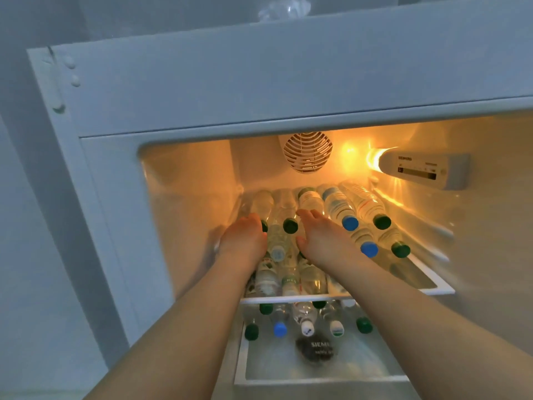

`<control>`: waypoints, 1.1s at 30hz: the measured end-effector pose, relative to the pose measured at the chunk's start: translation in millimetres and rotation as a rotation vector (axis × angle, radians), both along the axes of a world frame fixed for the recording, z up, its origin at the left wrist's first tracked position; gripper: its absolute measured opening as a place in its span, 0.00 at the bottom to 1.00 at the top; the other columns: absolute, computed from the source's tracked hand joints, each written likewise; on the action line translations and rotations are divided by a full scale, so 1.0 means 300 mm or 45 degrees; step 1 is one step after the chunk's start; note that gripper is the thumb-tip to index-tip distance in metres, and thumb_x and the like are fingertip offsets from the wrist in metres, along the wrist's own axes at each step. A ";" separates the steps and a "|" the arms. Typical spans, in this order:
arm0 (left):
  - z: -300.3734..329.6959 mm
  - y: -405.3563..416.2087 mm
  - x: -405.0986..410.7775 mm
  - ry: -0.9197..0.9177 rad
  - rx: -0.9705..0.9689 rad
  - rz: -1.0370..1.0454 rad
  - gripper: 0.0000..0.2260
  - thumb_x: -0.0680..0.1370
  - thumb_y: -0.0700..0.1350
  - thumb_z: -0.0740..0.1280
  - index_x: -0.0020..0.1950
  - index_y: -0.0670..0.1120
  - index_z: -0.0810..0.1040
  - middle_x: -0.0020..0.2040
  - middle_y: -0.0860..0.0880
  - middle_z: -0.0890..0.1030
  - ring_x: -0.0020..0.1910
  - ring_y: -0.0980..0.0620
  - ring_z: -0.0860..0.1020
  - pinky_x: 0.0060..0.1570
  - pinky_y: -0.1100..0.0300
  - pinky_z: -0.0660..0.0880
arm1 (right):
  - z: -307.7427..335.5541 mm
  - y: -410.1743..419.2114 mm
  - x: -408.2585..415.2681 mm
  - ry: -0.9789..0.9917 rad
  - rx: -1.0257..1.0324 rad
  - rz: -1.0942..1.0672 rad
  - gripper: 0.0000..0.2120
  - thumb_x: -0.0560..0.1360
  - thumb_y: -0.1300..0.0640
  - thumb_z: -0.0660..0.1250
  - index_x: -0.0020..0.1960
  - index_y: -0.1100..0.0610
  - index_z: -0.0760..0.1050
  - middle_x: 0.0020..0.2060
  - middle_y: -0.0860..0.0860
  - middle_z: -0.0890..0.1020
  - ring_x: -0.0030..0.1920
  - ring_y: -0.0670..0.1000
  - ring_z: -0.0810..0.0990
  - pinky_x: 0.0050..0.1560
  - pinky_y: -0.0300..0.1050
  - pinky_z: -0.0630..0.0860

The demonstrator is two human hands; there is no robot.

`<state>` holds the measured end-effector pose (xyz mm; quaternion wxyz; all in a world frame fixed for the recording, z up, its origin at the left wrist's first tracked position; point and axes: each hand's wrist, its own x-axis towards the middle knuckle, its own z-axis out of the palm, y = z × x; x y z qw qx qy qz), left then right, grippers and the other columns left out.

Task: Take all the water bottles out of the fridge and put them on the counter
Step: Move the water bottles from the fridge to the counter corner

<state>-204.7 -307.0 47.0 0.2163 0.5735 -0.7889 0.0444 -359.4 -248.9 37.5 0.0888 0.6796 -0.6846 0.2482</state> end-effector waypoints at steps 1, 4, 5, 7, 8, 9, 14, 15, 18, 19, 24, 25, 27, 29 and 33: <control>-0.009 -0.034 -0.011 -0.027 -0.017 0.013 0.13 0.80 0.47 0.60 0.61 0.42 0.71 0.54 0.42 0.79 0.52 0.42 0.78 0.42 0.55 0.71 | -0.008 -0.039 0.000 0.032 -0.001 -0.005 0.24 0.77 0.53 0.61 0.71 0.54 0.63 0.62 0.54 0.75 0.57 0.58 0.77 0.52 0.52 0.76; -0.033 -0.087 -0.035 -0.079 -0.119 0.061 0.16 0.79 0.48 0.64 0.63 0.41 0.70 0.56 0.42 0.79 0.54 0.42 0.79 0.41 0.56 0.69 | -0.034 -0.106 0.002 0.253 -0.127 -0.077 0.20 0.76 0.52 0.63 0.67 0.54 0.68 0.57 0.52 0.79 0.57 0.57 0.75 0.56 0.51 0.71; -0.045 -0.103 -0.041 -0.091 -0.152 0.082 0.16 0.79 0.48 0.64 0.63 0.41 0.69 0.55 0.42 0.80 0.53 0.42 0.79 0.39 0.56 0.69 | -0.046 -0.126 0.004 0.326 -0.166 -0.101 0.19 0.75 0.52 0.64 0.64 0.55 0.70 0.54 0.52 0.80 0.57 0.58 0.74 0.57 0.51 0.69; -0.068 -0.126 -0.054 -0.103 -0.248 0.116 0.16 0.80 0.47 0.62 0.64 0.41 0.68 0.54 0.42 0.80 0.51 0.42 0.80 0.37 0.56 0.68 | -0.063 -0.159 0.001 0.394 -0.230 -0.116 0.19 0.73 0.51 0.66 0.62 0.55 0.72 0.50 0.52 0.81 0.56 0.59 0.74 0.57 0.52 0.67; -0.078 -0.130 -0.057 -0.101 -0.278 0.130 0.15 0.80 0.46 0.61 0.64 0.41 0.67 0.53 0.42 0.80 0.50 0.42 0.80 0.36 0.56 0.68 | -0.068 -0.172 -0.002 0.411 -0.249 -0.124 0.19 0.72 0.50 0.68 0.61 0.55 0.73 0.49 0.52 0.82 0.55 0.59 0.75 0.56 0.52 0.67; -0.088 -0.134 -0.059 -0.092 -0.304 0.141 0.15 0.80 0.45 0.61 0.65 0.41 0.67 0.53 0.42 0.81 0.49 0.42 0.81 0.35 0.56 0.68 | -0.069 -0.184 -0.004 0.436 -0.265 -0.135 0.20 0.71 0.50 0.70 0.61 0.54 0.74 0.46 0.52 0.82 0.52 0.59 0.77 0.54 0.52 0.68; -0.118 -0.144 -0.052 -0.141 -0.373 0.082 0.17 0.78 0.42 0.65 0.64 0.38 0.68 0.45 0.42 0.82 0.39 0.42 0.82 0.28 0.58 0.65 | -0.084 -0.212 -0.018 0.550 -0.430 -0.068 0.15 0.65 0.57 0.75 0.49 0.55 0.76 0.32 0.50 0.78 0.34 0.57 0.78 0.42 0.49 0.70; -0.117 -0.145 -0.052 -0.154 -0.372 0.079 0.16 0.77 0.42 0.66 0.63 0.38 0.70 0.43 0.42 0.82 0.37 0.42 0.82 0.27 0.58 0.64 | -0.086 -0.211 -0.021 0.555 -0.446 -0.054 0.14 0.65 0.57 0.75 0.48 0.55 0.76 0.32 0.50 0.78 0.33 0.57 0.78 0.42 0.49 0.70; -0.107 -0.125 -0.046 -0.186 -0.369 0.085 0.14 0.75 0.42 0.69 0.58 0.40 0.71 0.39 0.44 0.82 0.33 0.43 0.81 0.25 0.60 0.62 | -0.088 -0.204 -0.020 0.553 -0.476 -0.042 0.13 0.64 0.58 0.75 0.45 0.57 0.75 0.32 0.51 0.78 0.32 0.57 0.78 0.41 0.49 0.71; -0.109 -0.121 -0.045 -0.174 -0.349 0.065 0.14 0.77 0.42 0.67 0.60 0.40 0.70 0.41 0.44 0.82 0.36 0.43 0.82 0.26 0.59 0.63 | -0.086 -0.199 -0.018 0.544 -0.485 -0.029 0.13 0.63 0.58 0.75 0.45 0.57 0.75 0.31 0.51 0.78 0.31 0.57 0.78 0.40 0.49 0.72; -0.104 -0.041 -0.016 -0.234 -0.425 0.109 0.21 0.66 0.44 0.78 0.53 0.39 0.76 0.29 0.48 0.79 0.23 0.50 0.77 0.20 0.64 0.56 | -0.073 -0.125 0.007 0.443 -0.475 0.056 0.16 0.62 0.58 0.77 0.44 0.60 0.73 0.32 0.52 0.77 0.29 0.56 0.77 0.32 0.45 0.71; -0.106 -0.028 -0.012 -0.252 -0.461 0.129 0.21 0.65 0.45 0.78 0.52 0.39 0.76 0.29 0.48 0.79 0.22 0.51 0.77 0.20 0.64 0.57 | -0.072 -0.111 0.009 0.429 -0.453 0.056 0.16 0.63 0.58 0.77 0.44 0.60 0.73 0.32 0.52 0.76 0.29 0.55 0.76 0.29 0.43 0.67; -0.096 0.024 0.002 -0.225 -0.408 0.112 0.17 0.74 0.44 0.70 0.59 0.39 0.72 0.40 0.45 0.82 0.33 0.48 0.82 0.25 0.60 0.64 | -0.069 -0.069 0.011 0.435 -0.393 0.051 0.16 0.66 0.56 0.75 0.49 0.60 0.73 0.36 0.52 0.77 0.30 0.55 0.77 0.25 0.40 0.61; -0.082 0.069 0.013 -0.193 -0.435 0.096 0.14 0.80 0.42 0.61 0.64 0.40 0.67 0.51 0.44 0.81 0.46 0.46 0.82 0.33 0.57 0.68 | -0.066 -0.028 0.013 0.474 -0.402 0.057 0.18 0.73 0.52 0.69 0.58 0.60 0.71 0.44 0.52 0.78 0.36 0.55 0.80 0.27 0.42 0.62; -0.030 0.179 0.063 -0.135 -0.519 0.067 0.12 0.81 0.41 0.59 0.65 0.42 0.67 0.59 0.44 0.76 0.55 0.44 0.79 0.42 0.55 0.72 | -0.029 0.066 0.035 0.486 -0.398 0.041 0.21 0.80 0.49 0.59 0.70 0.58 0.63 0.56 0.53 0.76 0.45 0.56 0.81 0.32 0.46 0.66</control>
